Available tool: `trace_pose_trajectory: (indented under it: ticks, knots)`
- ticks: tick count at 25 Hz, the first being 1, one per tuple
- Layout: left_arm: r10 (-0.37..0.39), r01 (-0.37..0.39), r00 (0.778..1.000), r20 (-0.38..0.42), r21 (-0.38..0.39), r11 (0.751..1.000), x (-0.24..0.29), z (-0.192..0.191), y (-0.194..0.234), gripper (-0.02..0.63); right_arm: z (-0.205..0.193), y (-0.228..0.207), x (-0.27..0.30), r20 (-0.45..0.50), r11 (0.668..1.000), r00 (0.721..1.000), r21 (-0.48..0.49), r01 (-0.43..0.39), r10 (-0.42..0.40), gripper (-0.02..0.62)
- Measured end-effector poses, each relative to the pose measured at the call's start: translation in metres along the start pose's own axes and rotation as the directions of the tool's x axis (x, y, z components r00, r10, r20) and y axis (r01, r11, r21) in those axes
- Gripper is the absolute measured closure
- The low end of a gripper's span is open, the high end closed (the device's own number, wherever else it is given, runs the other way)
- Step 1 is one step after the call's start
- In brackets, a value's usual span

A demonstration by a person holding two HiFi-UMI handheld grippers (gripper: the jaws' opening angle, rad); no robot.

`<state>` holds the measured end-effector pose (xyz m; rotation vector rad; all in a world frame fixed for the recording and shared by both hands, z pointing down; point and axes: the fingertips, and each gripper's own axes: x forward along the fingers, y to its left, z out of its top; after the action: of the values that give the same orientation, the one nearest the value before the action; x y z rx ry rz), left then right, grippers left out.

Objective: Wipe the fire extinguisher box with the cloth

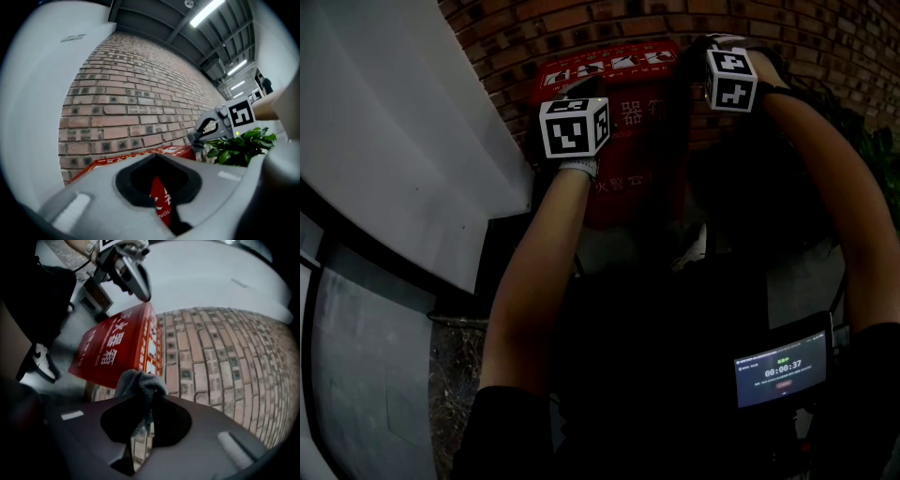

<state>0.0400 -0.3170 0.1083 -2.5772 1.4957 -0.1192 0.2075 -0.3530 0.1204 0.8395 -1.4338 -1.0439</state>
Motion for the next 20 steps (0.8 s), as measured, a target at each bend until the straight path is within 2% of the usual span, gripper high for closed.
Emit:
trace_pose_trajectory:
  ticks: [3,7,11,14,16,18,20]
  knots:
    - [-0.051,0.051,0.998,0.043,0.009,0.999,-0.018,0.004,-0.006,0.604,0.035,-0.004,-0.029,0.169,0.983,0.983,0.181,0.036,-0.067,0.559]
    - [-0.089,0.09,0.991,0.097,-0.004,0.996,-0.049,-0.018,-0.008,0.604,0.078,0.022,-0.057,0.379,0.917,0.92,0.394,-0.06,-0.103,0.558]
    - [-0.113,0.13,0.983,0.143,-0.118,0.984,-0.073,-0.049,-0.019,0.604,0.112,0.071,-0.065,0.532,0.785,0.832,0.578,-0.223,-0.156,0.558]
    - [-0.161,0.181,0.969,0.187,-0.098,0.979,-0.08,-0.07,-0.033,0.604,0.128,0.094,-0.068,0.598,0.7,0.765,0.653,-0.29,-0.241,0.558]
    - [-0.204,0.222,0.958,0.2,-0.075,0.972,-0.081,-0.094,-0.043,0.603,0.133,0.112,-0.065,0.64,0.629,0.717,0.684,-0.369,-0.275,0.558]
    - [-0.236,0.255,0.954,0.186,-0.083,0.963,-0.086,-0.128,-0.049,0.604,0.14,0.139,-0.058,0.67,0.572,0.691,0.69,-0.444,-0.272,0.558]
    - [-0.258,0.277,0.95,0.175,-0.098,0.956,-0.087,-0.156,-0.05,0.604,0.141,0.163,-0.047,0.675,0.508,0.682,0.708,-0.491,-0.282,0.558]
